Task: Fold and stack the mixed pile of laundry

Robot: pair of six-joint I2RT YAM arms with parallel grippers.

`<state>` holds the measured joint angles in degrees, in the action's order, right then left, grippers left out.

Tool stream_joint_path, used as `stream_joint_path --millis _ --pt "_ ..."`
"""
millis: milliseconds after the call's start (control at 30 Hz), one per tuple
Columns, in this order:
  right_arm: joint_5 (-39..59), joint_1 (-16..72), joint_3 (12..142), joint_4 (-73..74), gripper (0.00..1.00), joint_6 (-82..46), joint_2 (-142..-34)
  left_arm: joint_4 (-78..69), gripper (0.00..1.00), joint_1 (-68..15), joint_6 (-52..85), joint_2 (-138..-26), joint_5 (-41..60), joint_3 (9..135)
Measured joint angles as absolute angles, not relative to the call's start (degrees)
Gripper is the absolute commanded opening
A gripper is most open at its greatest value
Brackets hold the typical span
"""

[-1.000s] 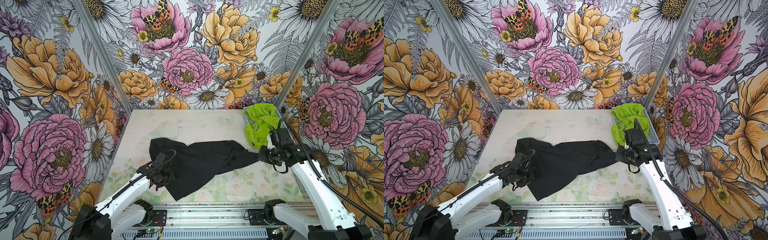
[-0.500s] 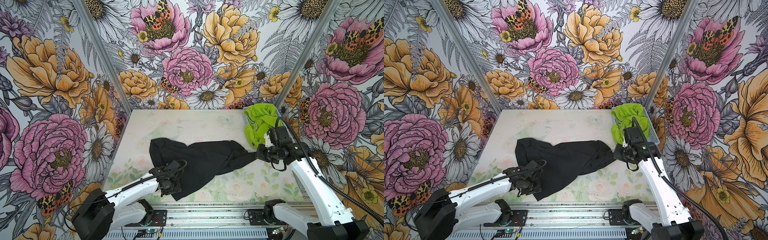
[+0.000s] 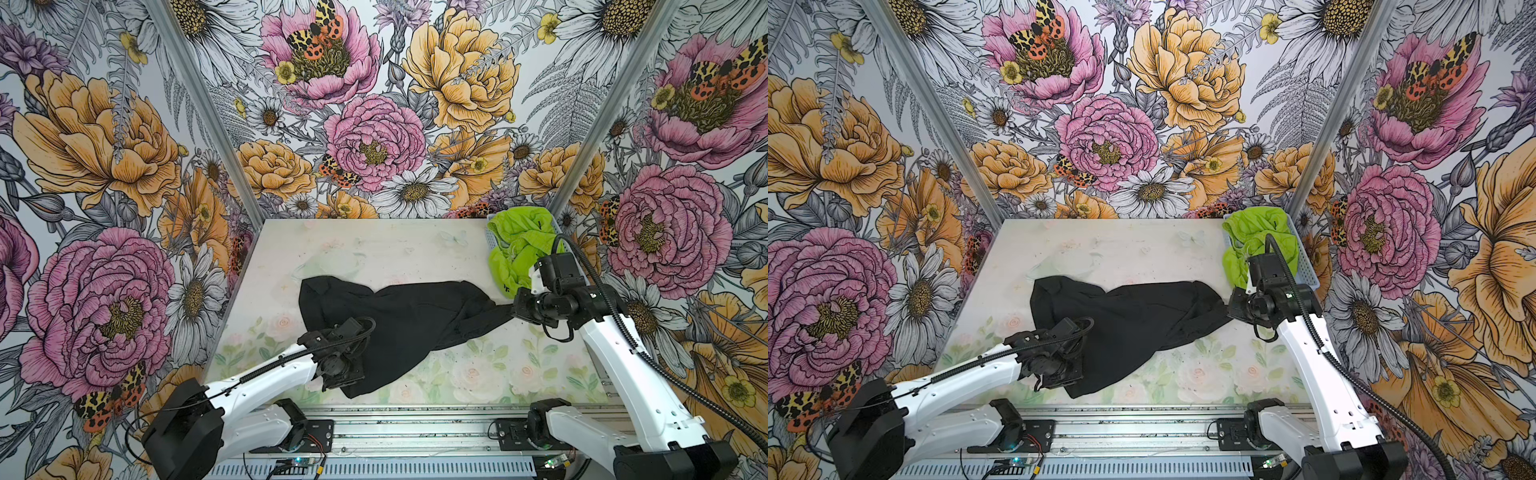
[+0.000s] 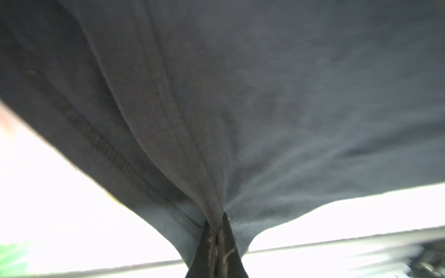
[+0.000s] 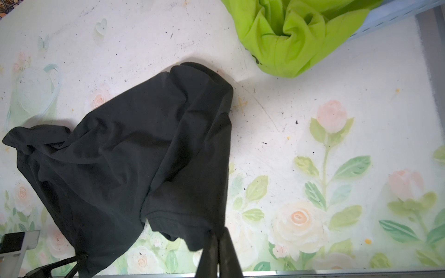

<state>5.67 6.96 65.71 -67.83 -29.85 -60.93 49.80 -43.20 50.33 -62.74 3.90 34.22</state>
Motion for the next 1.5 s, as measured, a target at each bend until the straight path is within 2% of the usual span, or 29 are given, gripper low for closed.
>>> stream_joint_path --millis 100,267,567,600,667,700,733,767,933,1033,1267,1500 --pt "5.7 6.4 66.3 -67.9 0.00 -29.4 -61.0 53.8 0.00 -41.1 48.4 -60.3 2.9 39.4" --pt "5.7 5.6 70.2 -67.4 0.00 -28.4 -63.3 56.6 0.00 -32.0 41.6 -59.7 1.7 48.8" --pt "4.7 4.8 76.1 -62.1 0.00 -27.3 -72.2 54.5 0.00 -18.6 24.8 -73.6 1.6 62.6" --pt "4.8 4.8 76.1 -61.4 0.00 -27.3 -73.0 53.6 0.03 -17.7 23.5 -75.1 2.0 62.8" --pt "4.8 4.8 76.1 -60.1 0.00 -27.3 -74.9 51.2 0.36 -16.0 21.5 -78.7 3.1 63.0" --pt "4.8 4.8 76.1 -59.5 0.00 -27.3 -75.9 49.9 0.47 -15.2 20.4 -80.7 3.7 63.0" --pt "4.9 4.8 76.1 -59.0 0.00 -27.3 -76.9 48.2 0.55 -14.5 19.5 -82.7 4.1 62.9" --pt "5.1 4.8 76.1 -58.4 0.00 -27.3 -77.7 46.1 0.58 -13.8 19.0 -84.3 4.5 62.6" --pt "6.1 4.8 76.1 -57.2 0.00 -27.4 -79.1 38.3 0.57 -9.6 18.4 -86.5 8.0 57.2" --pt "6.4 4.8 76.1 -57.0 0.00 -27.5 -79.1 35.9 0.50 -7.7 18.0 -84.9 10.8 52.5" --pt "7.4 4.8 76.1 -56.9 0.00 -27.5 -79.1 33.5 0.49 -8.9 17.8 -79.1 14.5 44.9" --pt "7.4 4.8 76.1 -56.7 0.00 -27.3 -79.3 31.6 0.40 -10.7 17.3 -82.9 14.9 46.2"
